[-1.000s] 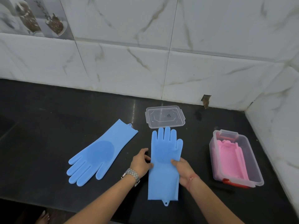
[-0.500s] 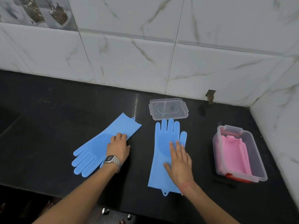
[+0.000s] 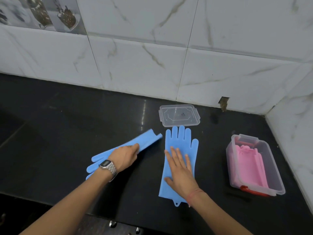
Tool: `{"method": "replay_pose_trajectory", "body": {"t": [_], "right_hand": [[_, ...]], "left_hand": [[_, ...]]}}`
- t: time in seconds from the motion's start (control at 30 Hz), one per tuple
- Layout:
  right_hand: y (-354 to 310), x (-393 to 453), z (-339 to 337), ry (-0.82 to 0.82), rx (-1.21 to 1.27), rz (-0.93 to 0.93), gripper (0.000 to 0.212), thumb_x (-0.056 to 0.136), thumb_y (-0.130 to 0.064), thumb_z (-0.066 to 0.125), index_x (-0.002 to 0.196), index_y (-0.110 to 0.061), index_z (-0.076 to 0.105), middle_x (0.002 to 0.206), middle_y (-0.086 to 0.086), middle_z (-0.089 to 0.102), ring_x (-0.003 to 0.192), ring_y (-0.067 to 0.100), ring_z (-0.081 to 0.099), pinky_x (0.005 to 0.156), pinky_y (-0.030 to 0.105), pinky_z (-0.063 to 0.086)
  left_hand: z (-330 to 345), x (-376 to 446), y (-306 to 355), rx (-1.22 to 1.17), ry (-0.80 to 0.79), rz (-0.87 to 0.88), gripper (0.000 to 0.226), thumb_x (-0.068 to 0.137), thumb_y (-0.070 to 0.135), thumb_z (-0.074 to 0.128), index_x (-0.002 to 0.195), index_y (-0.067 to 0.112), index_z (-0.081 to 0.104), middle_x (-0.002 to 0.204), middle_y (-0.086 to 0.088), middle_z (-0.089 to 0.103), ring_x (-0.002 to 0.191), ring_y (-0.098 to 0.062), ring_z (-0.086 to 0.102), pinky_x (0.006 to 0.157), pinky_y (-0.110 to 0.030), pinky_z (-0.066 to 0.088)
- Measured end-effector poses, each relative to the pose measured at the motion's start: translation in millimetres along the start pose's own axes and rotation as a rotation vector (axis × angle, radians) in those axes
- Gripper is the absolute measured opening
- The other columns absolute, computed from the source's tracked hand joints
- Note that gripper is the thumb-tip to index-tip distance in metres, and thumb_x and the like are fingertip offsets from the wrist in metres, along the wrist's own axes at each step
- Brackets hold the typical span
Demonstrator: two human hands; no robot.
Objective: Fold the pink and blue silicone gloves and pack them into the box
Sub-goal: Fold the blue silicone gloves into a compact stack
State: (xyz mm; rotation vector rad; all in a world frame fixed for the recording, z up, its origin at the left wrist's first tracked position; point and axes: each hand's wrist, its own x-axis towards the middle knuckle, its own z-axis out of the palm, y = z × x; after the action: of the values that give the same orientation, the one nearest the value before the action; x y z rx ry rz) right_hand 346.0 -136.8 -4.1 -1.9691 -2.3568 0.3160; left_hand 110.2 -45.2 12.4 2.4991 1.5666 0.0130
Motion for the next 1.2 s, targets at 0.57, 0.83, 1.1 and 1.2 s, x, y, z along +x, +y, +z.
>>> {"method": "replay_pose_trajectory", "body": {"t": [0.57, 0.83, 1.1, 1.2], "right_hand": [[-97.7, 54.6, -67.8, -0.162, 0.441, -0.056, 0.015, 0.085, -0.012, 0.054, 0.094, -0.013, 0.066, 0.095, 0.016, 0.068, 0.090, 0.038, 0.063, 0.074, 0.037, 0.051], [-57.0, 43.4, -93.7, -0.170, 0.985, 0.189, 0.025, 0.095, -0.011, 0.048, 0.074, -0.012, 0.060, 0.071, 0.003, 0.057, 0.067, 0.016, 0.051, 0.066, 0.033, 0.043], [15.9, 4.7, -62.0, -0.132, 1.809, 0.685, 0.027, 0.097, -0.021, 0.055, 0.121, -0.012, 0.064, 0.116, 0.015, 0.071, 0.109, 0.035, 0.065, 0.097, 0.050, 0.050], [24.2, -11.3, -43.5, -0.193, 1.818, 0.669, 0.031, 0.098, -0.015, 0.050, 0.125, -0.008, 0.062, 0.120, 0.016, 0.069, 0.112, 0.036, 0.064, 0.104, 0.053, 0.044]], "left_hand": [[-60.7, -71.6, 1.4, -0.232, 0.203, 0.222, 0.039, 0.071, 0.024, 0.059, 0.107, 0.036, 0.047, 0.100, 0.020, 0.054, 0.084, -0.002, 0.053, 0.067, -0.023, 0.047], [-59.1, -59.9, 1.3, -0.203, 0.595, -0.146, 0.057, 0.061, -0.007, 0.063, 0.110, 0.021, 0.054, 0.116, 0.006, 0.053, 0.098, -0.017, 0.052, 0.075, -0.031, 0.047], [5.1, -56.0, 87.3, -1.648, 0.102, -0.827, 0.017, 0.088, 0.018, 0.066, 0.103, 0.020, 0.058, 0.110, -0.004, 0.059, 0.094, -0.017, 0.055, 0.082, -0.031, 0.045], [13.1, -53.0, 110.6, -1.896, -0.208, -0.910, 0.028, 0.087, 0.032, 0.068, 0.108, 0.014, 0.066, 0.108, -0.010, 0.070, 0.088, -0.021, 0.062, 0.074, -0.029, 0.050]]}}
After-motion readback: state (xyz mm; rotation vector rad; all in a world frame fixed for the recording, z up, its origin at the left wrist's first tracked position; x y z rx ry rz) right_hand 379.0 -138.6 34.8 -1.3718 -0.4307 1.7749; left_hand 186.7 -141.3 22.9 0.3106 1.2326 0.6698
